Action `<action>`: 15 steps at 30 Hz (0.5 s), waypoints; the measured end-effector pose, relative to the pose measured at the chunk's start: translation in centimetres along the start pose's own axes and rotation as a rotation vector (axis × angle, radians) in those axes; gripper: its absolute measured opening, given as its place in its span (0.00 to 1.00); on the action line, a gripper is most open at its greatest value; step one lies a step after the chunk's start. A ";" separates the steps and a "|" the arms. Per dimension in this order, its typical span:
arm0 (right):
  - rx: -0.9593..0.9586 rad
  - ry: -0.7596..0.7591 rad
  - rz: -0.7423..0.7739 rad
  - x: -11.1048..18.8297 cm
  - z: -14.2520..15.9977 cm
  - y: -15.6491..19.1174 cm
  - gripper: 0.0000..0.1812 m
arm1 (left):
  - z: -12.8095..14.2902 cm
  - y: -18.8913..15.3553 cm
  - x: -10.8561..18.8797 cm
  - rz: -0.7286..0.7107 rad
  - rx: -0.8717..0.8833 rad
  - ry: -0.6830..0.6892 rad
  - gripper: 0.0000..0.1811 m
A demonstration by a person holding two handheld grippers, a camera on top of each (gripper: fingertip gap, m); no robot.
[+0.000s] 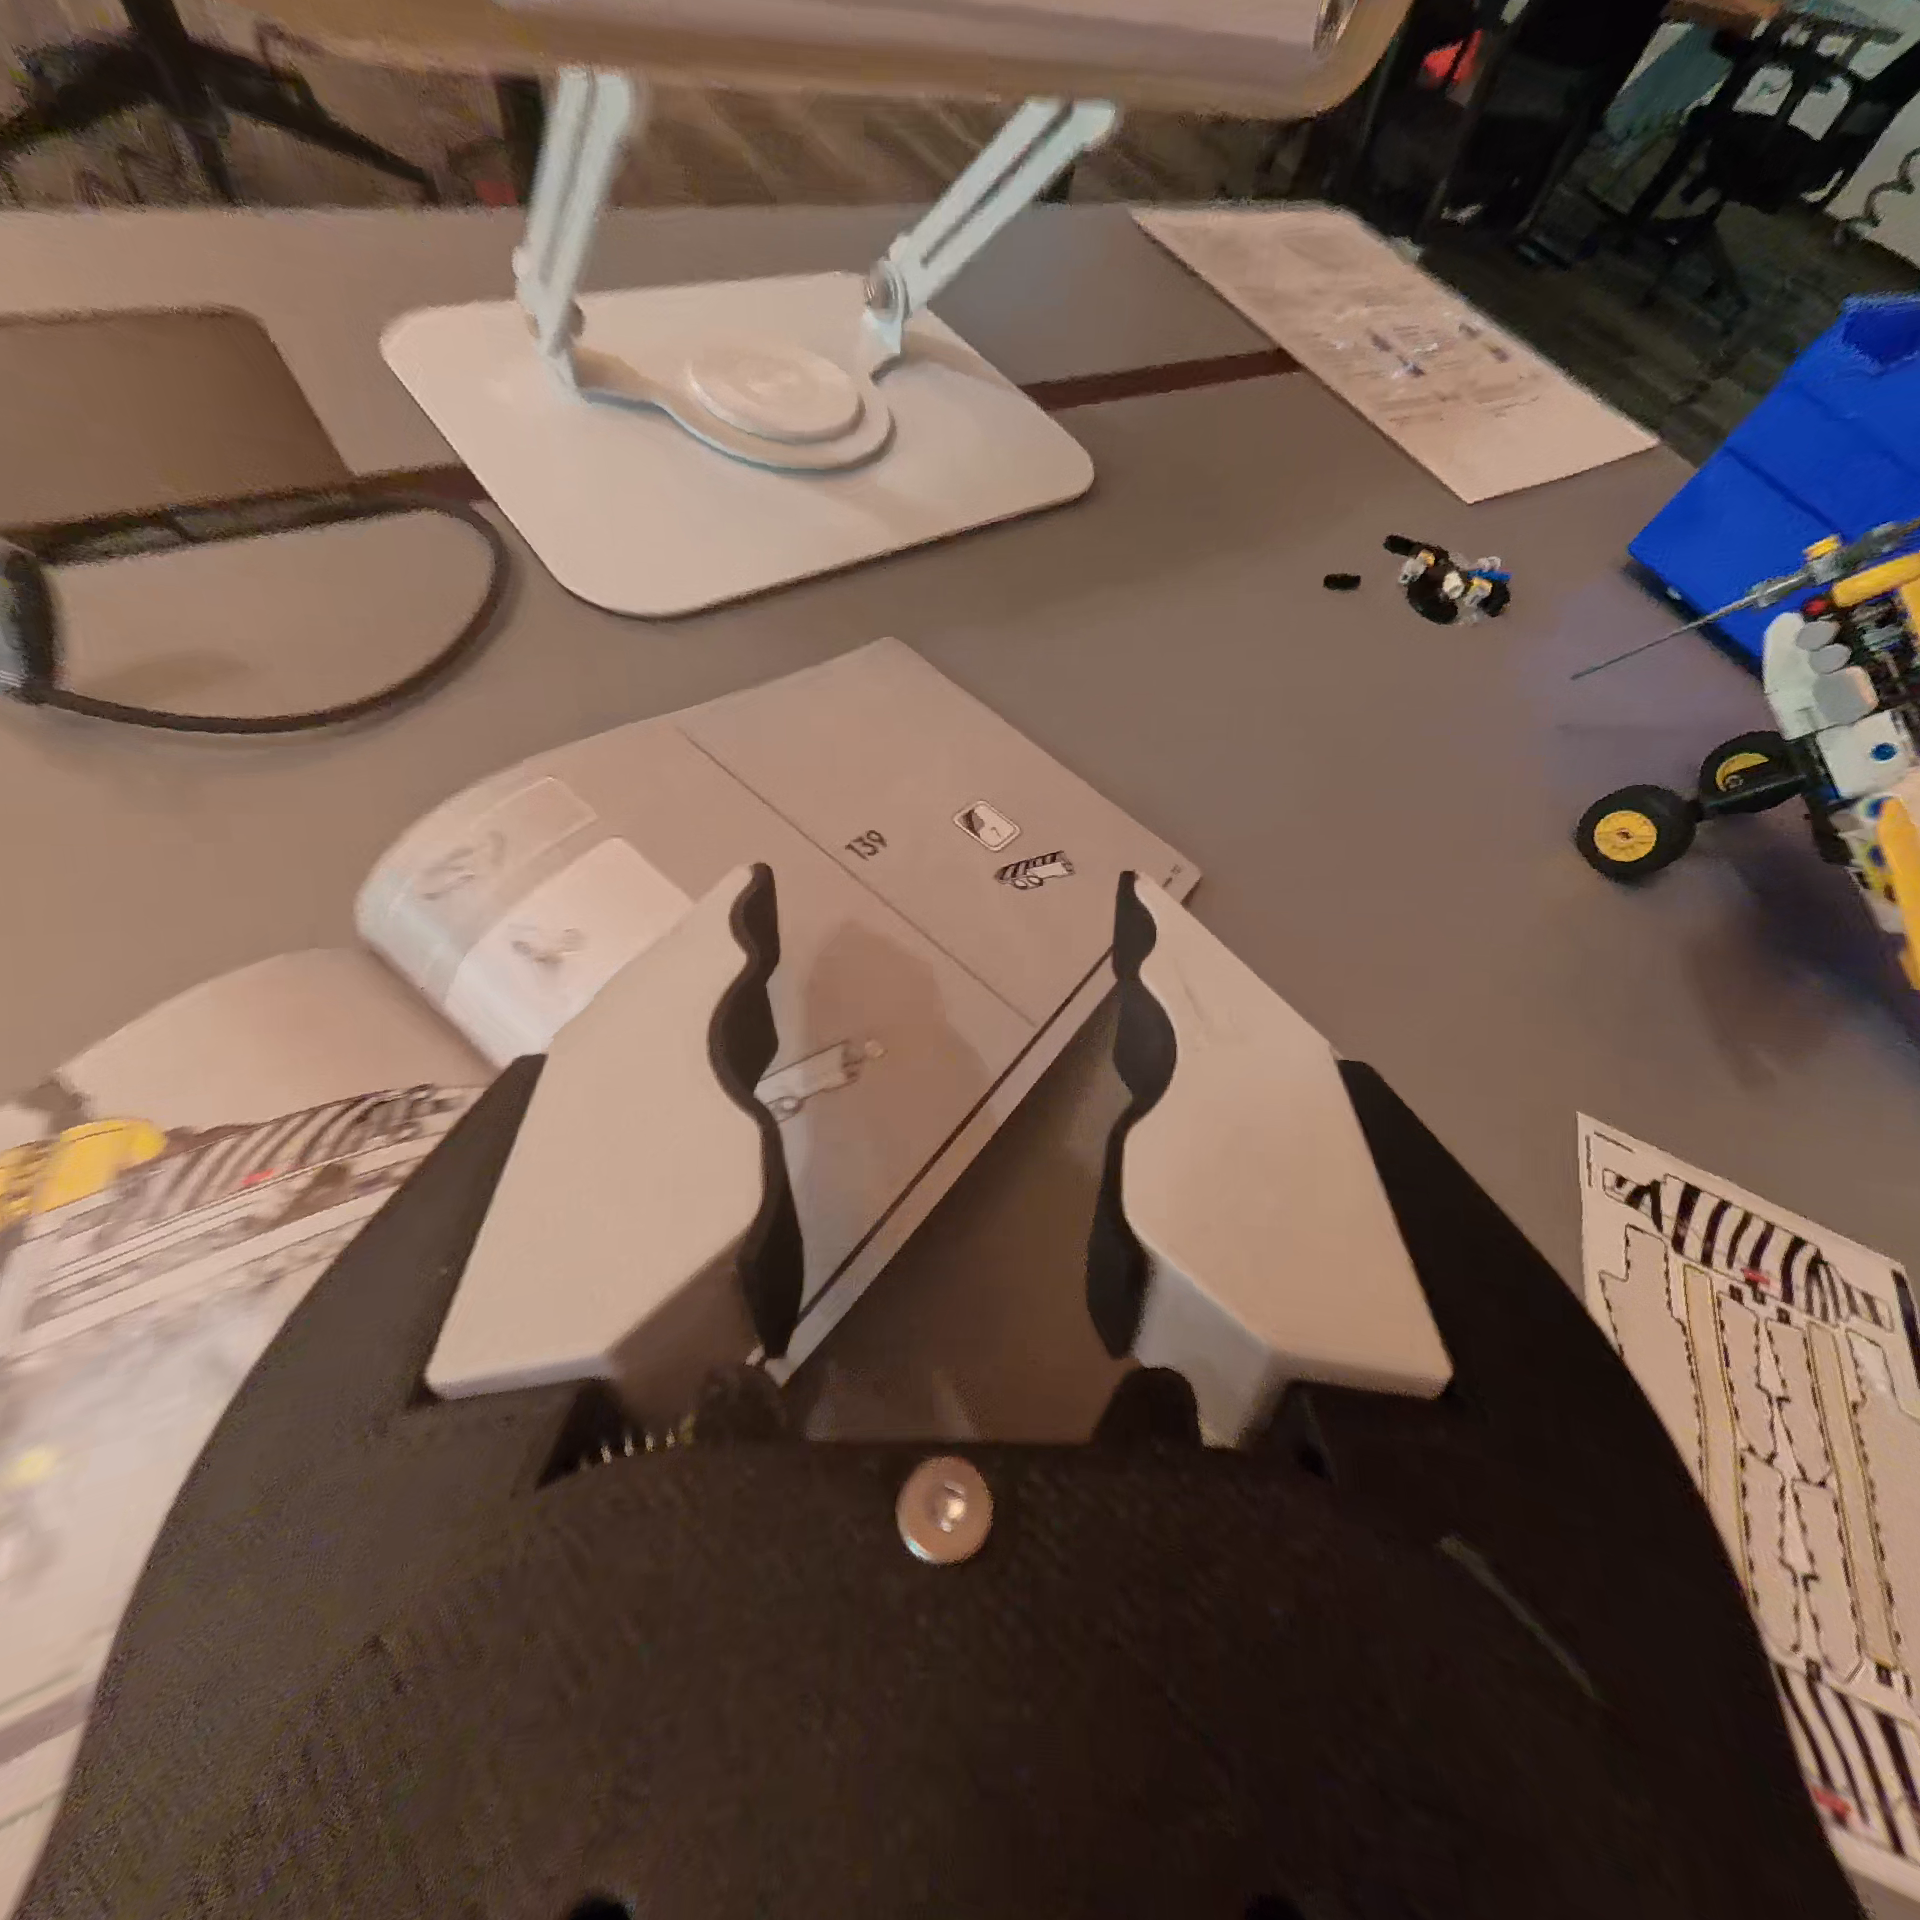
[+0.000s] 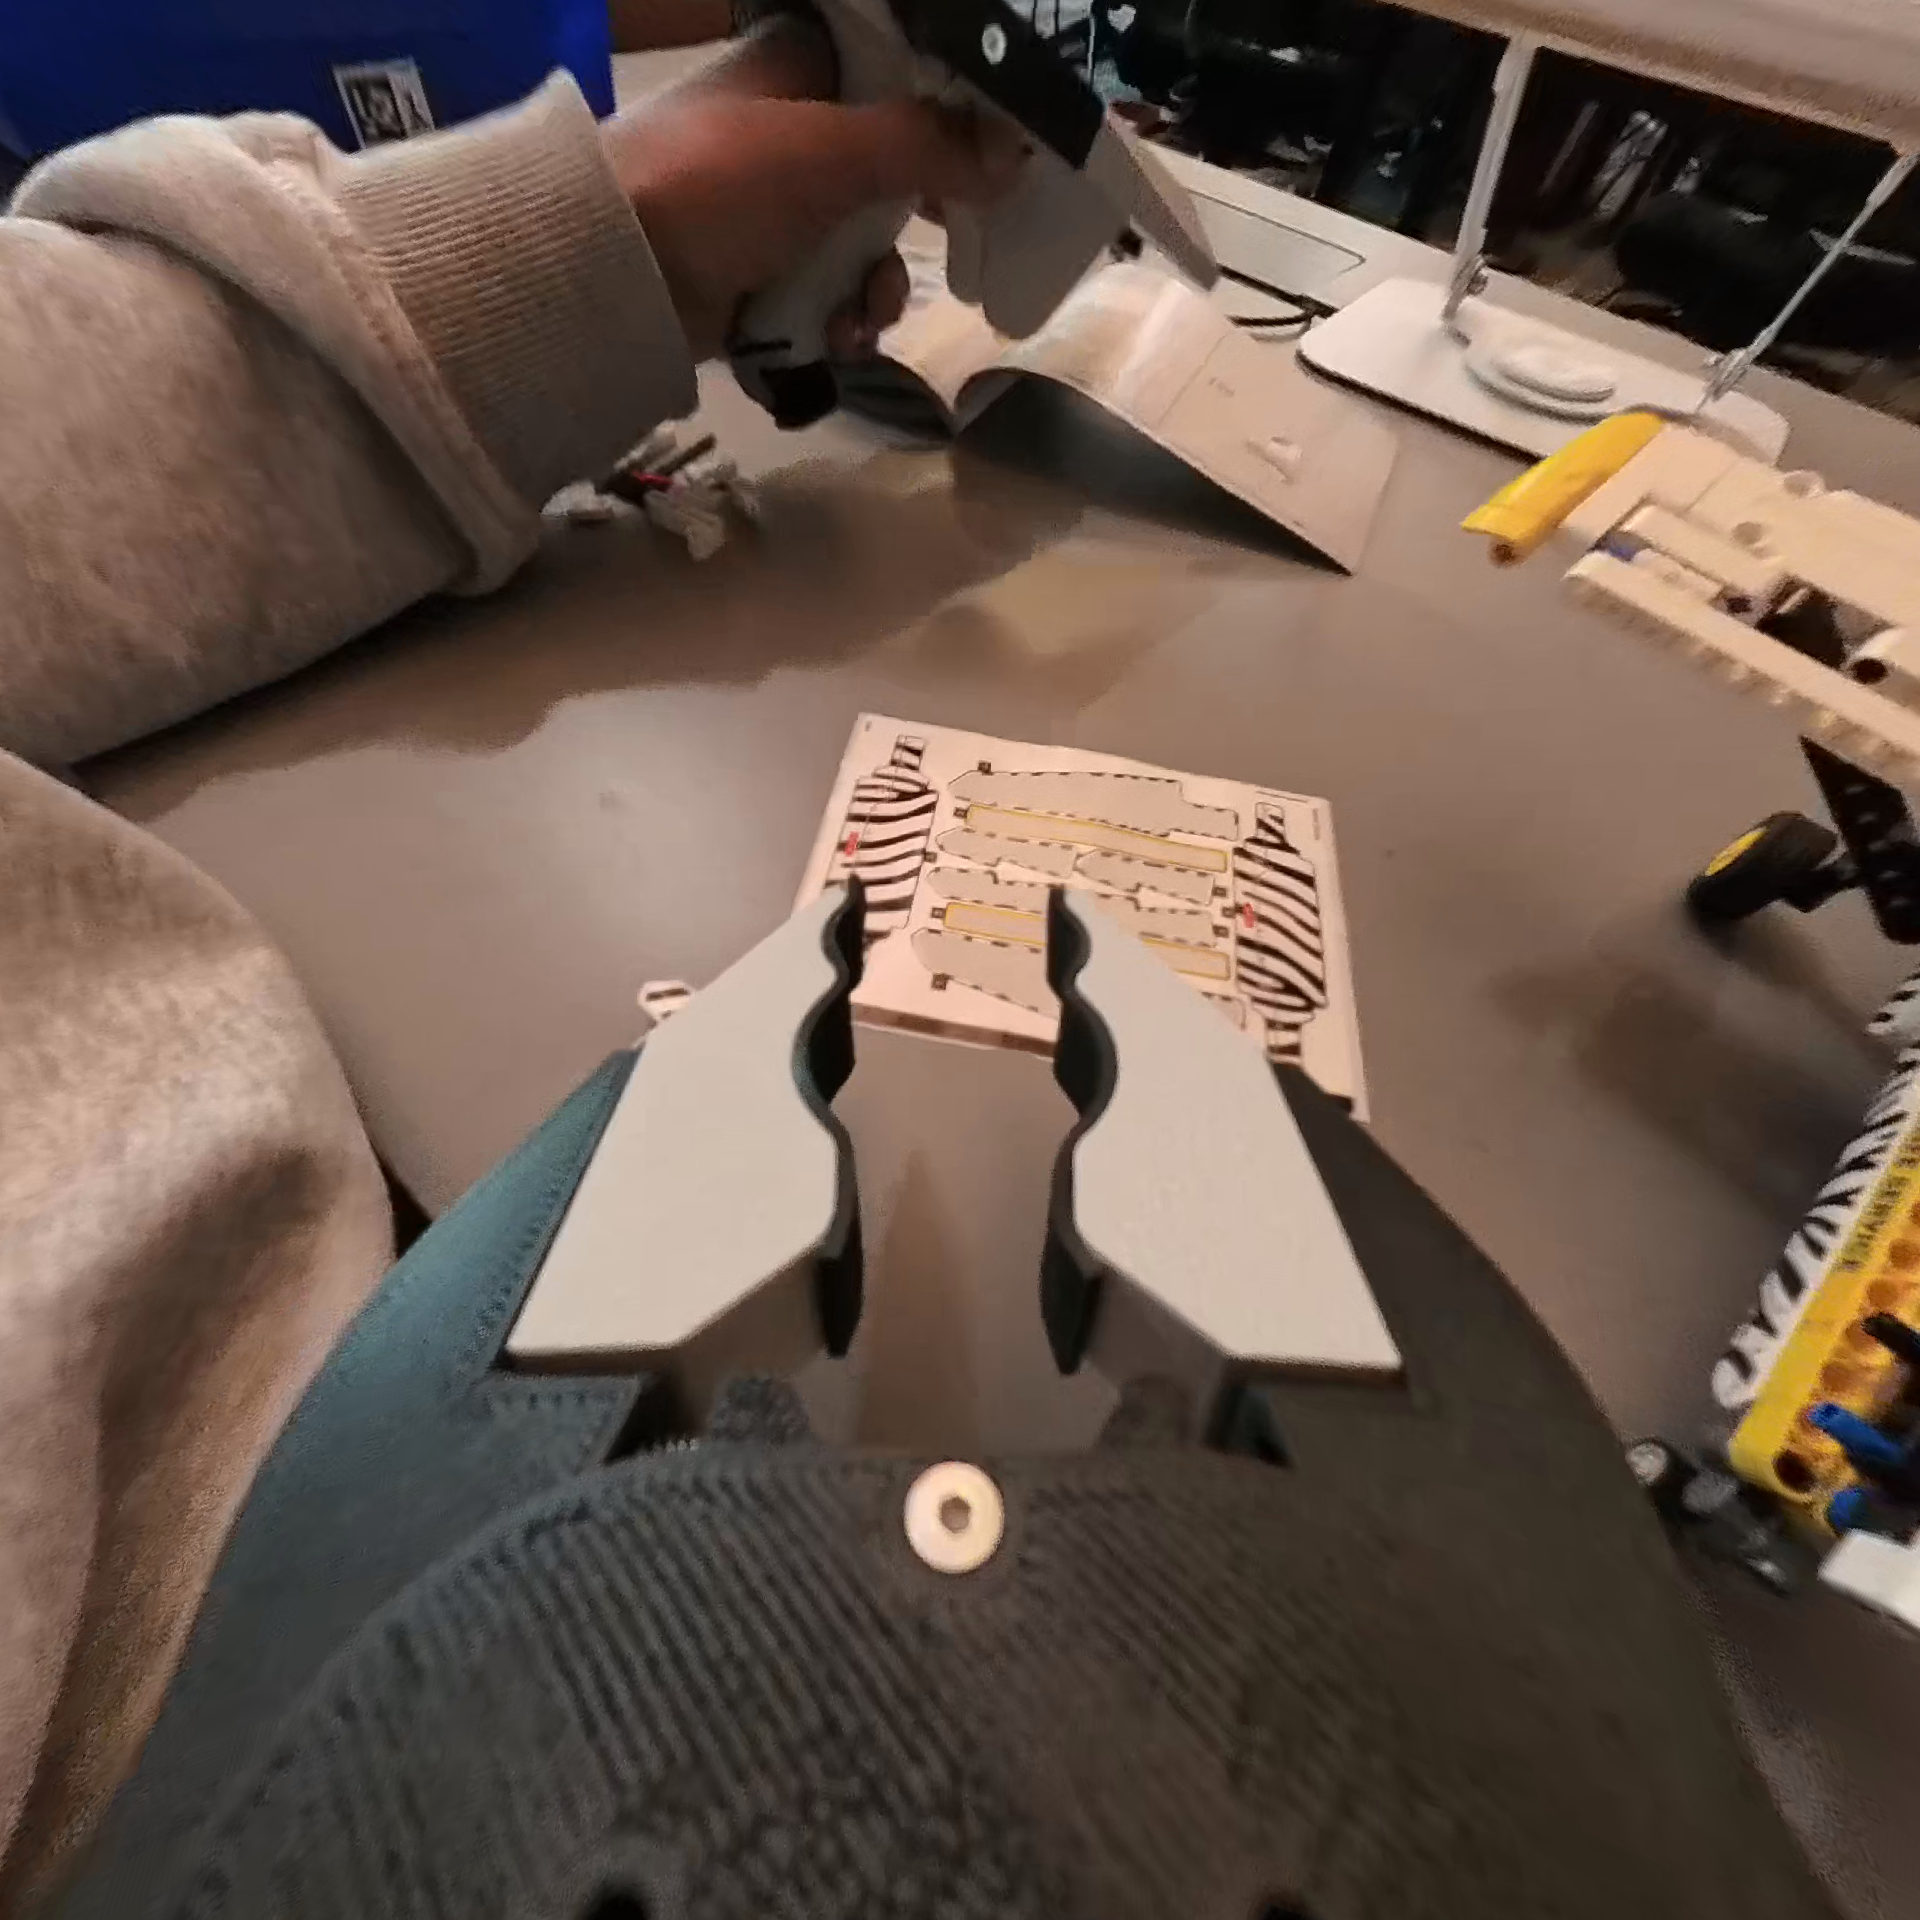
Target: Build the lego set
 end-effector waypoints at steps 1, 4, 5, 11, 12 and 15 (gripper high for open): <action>-0.009 -0.015 -0.003 -0.1 -0.2 -0.3 0.19 | 0.2 -0.1 -1.0 -0.003 0.015 0.040 0.38; -0.028 -0.070 0.012 -0.4 -0.8 -1.2 0.19 | 0.3 -0.2 -3.8 -0.086 -0.014 0.172 0.45; -0.037 -0.072 0.012 -0.5 -0.8 -1.5 0.19 | 0.2 -0.3 -4.6 -0.117 -0.038 0.208 0.47; -0.052 -0.082 0.005 -0.6 -0.9 -1.7 0.19 | 0.7 -0.2 -7.8 -0.201 -0.093 0.365 0.54; -0.052 -0.081 0.004 -0.6 -0.9 -1.7 0.19 | 0.7 -0.1 -7.9 -0.204 -0.093 0.356 0.54; -0.061 -0.066 -0.006 -0.8 -0.9 -1.8 0.20 | 0.7 -0.1 -7.8 -0.209 -0.100 0.359 0.49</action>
Point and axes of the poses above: each gripper's, where its closed fingertips meet, x back along the fingers, z out of its underside, y = z × x across the jaws, the point moved 8 cm from there along x, back along the fingers, and after that the axes turned 7 degrees about z, right-handed, at the moved point
